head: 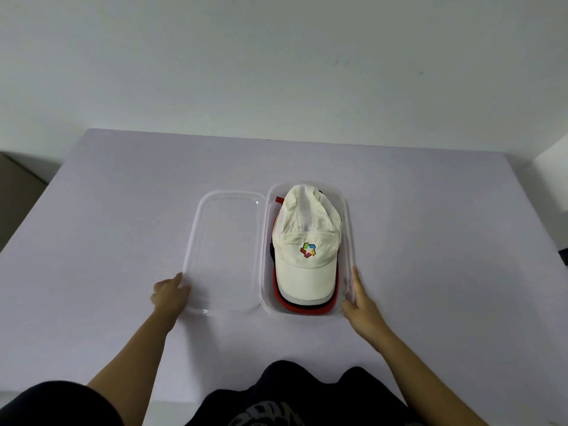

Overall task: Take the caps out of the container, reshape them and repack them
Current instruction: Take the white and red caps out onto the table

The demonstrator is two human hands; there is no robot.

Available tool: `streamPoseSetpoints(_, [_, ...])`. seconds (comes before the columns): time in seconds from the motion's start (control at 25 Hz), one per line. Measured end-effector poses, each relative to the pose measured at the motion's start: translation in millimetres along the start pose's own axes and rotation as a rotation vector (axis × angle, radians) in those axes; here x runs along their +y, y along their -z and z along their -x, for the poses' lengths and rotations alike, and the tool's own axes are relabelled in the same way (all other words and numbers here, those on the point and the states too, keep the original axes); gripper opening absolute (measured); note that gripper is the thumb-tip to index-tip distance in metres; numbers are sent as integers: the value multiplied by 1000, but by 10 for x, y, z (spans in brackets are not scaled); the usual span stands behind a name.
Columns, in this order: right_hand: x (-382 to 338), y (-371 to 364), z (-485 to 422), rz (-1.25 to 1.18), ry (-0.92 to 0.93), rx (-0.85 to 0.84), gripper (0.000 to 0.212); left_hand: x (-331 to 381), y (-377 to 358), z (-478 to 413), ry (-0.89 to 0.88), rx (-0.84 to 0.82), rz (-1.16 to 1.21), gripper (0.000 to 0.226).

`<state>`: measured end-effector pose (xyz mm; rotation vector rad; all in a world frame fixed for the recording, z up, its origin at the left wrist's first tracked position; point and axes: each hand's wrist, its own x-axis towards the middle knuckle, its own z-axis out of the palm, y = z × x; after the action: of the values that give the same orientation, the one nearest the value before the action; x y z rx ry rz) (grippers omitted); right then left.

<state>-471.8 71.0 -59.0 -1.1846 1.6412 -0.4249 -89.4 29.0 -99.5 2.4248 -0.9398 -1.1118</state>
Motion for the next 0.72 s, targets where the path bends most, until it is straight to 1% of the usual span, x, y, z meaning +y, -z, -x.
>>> streamPoseSetpoints(0.08, [-33, 10, 8, 217, 75, 63, 81, 128, -40, 111, -25, 22, -155, 53])
streamPoseSetpoints(0.12, [-91, 12, 16, 355, 160, 134, 84, 231, -79, 185, -89, 58, -198, 59])
streamPoseSetpoints(0.16, [-173, 8, 14, 467, 278, 199, 85, 362, -142, 266, -189, 105, -210, 63])
streamPoseSetpoints(0.2, [-273, -8, -8, 549, 392, 217, 86, 517, -236, 354, -316, 132, -188, 63])
streamPoseSetpoints(0.24, [-359, -27, -46, 620, 468, 177, 86, 685, -357, 444, -441, 117, -151, 62])
streamPoseSetpoints(0.28, [-445, -49, -94, 694, 496, 93, 87, 855, -493, 553, -534, 65, -116, 62])
streamPoseSetpoints(0.36, [-563, -99, -218, 874, 437, -77, 100, 1089, -771, 746, -601, -58, -68, 63])
streamPoseSetpoints(0.4, [-612, -113, -281, 959, 391, -123, 108, 1147, -895, 818, -591, -100, -53, 63])
streamPoseSetpoints(0.48, [-677, -139, -371, 1074, 341, -148, 118, 1144, -1063, 867, -571, -122, -124, 64])
streamPoseSetpoints(0.56, [-718, -150, -411, 1128, 332, -162, 116, 1102, -1107, 850, -593, -82, -267, 70])
streamPoseSetpoints(0.6, [-739, -150, -421, 1133, 326, -183, 113, 1097, -1098, 855, -607, -73, -298, 71])
streamPoseSetpoints(0.72, [-793, -152, -401, 1093, 272, -260, 109, 1117, -1063, 905, -607, -113, -217, 64])
